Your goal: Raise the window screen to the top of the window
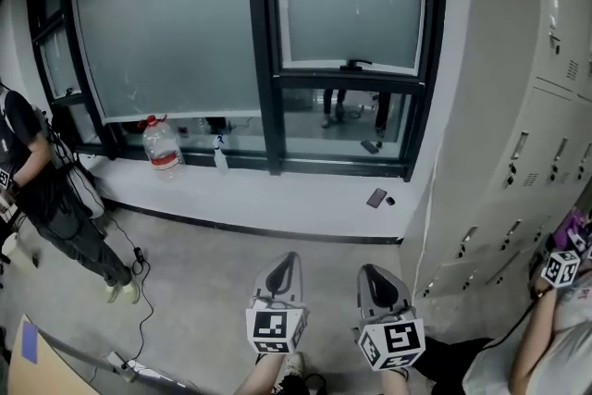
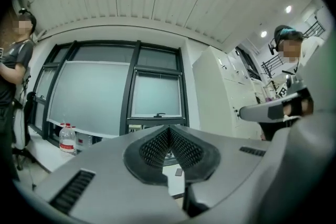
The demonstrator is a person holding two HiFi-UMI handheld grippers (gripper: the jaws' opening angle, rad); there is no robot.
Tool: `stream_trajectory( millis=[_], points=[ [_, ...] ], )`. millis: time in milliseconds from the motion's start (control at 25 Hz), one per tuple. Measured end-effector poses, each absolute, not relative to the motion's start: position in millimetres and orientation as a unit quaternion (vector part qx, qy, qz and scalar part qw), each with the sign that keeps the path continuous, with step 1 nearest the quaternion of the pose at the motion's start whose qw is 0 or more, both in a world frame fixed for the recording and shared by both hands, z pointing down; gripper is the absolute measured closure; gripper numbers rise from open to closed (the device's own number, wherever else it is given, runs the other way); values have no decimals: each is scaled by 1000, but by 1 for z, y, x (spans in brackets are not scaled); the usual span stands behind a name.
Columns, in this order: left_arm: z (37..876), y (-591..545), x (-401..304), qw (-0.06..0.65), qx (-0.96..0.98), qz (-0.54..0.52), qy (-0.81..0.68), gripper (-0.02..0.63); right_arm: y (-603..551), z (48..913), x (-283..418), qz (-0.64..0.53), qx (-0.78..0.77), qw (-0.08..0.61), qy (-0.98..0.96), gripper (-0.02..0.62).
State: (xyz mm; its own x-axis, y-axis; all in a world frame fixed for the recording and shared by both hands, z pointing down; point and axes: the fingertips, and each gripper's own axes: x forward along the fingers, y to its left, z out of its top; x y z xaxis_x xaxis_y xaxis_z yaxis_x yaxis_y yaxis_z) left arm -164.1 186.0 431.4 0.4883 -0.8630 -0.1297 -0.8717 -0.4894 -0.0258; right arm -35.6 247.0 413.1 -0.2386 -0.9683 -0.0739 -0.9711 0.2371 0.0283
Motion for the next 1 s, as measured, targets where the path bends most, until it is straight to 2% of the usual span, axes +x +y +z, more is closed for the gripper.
stream_trajectory(
  millis=[320, 480, 1000],
  points=[
    [433, 285, -152, 58, -863, 39, 499, 601, 340, 436, 9, -18, -654, 47, 755, 589],
    [430, 309, -153, 52, -865, 35, 498, 601, 367, 428, 4, 19, -651, 23, 758, 589],
    [422, 343, -176, 67, -870, 48, 485, 601, 407, 430, -17, 26, -668, 20, 743, 589]
  ],
)
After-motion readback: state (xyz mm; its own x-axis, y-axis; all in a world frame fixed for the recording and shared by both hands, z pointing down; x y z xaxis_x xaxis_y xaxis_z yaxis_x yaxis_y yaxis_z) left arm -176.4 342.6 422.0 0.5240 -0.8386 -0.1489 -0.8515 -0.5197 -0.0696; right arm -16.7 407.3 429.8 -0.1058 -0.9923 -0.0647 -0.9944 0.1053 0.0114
